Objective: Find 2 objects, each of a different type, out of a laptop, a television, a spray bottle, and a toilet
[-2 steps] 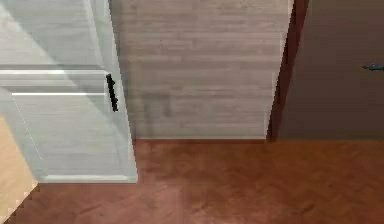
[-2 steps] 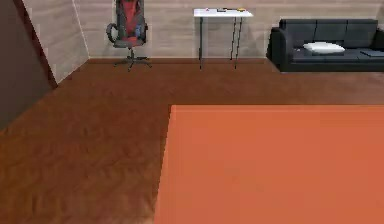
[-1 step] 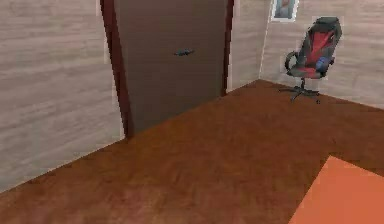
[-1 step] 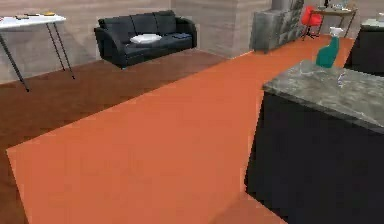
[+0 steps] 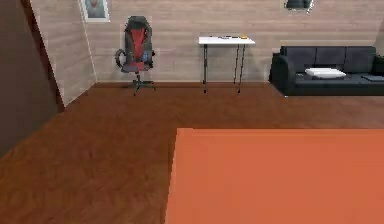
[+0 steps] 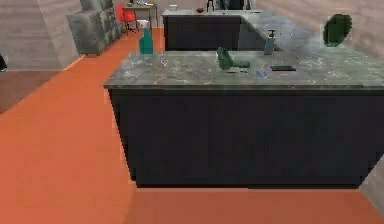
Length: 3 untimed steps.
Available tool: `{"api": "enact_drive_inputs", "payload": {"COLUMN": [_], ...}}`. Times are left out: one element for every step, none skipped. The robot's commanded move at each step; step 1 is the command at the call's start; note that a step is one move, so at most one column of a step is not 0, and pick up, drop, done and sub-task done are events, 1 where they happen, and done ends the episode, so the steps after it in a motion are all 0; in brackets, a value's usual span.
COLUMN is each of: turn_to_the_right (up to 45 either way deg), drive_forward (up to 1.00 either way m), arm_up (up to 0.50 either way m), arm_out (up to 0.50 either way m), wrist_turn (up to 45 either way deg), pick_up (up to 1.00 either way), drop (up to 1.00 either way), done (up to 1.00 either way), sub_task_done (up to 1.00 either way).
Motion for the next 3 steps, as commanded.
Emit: {"api": "enact_drive_inputs", "payload": {"turn_to_the_right": [45.0, 15.0, 0.0], "drive_forward": [0.0, 0.0, 0.55], "arm_up": [0.0, 0.0, 0.0], "arm_out": [0.0, 0.0, 0.0], "wrist_turn": [0.0, 0.0, 0.0], "pick_up": [0.0, 0.0, 0.0], "drop": [0.0, 0.0, 0.0], "done": [0.0, 0.0, 0.0], "sub_task_done": [0.0, 0.0, 0.0]}}
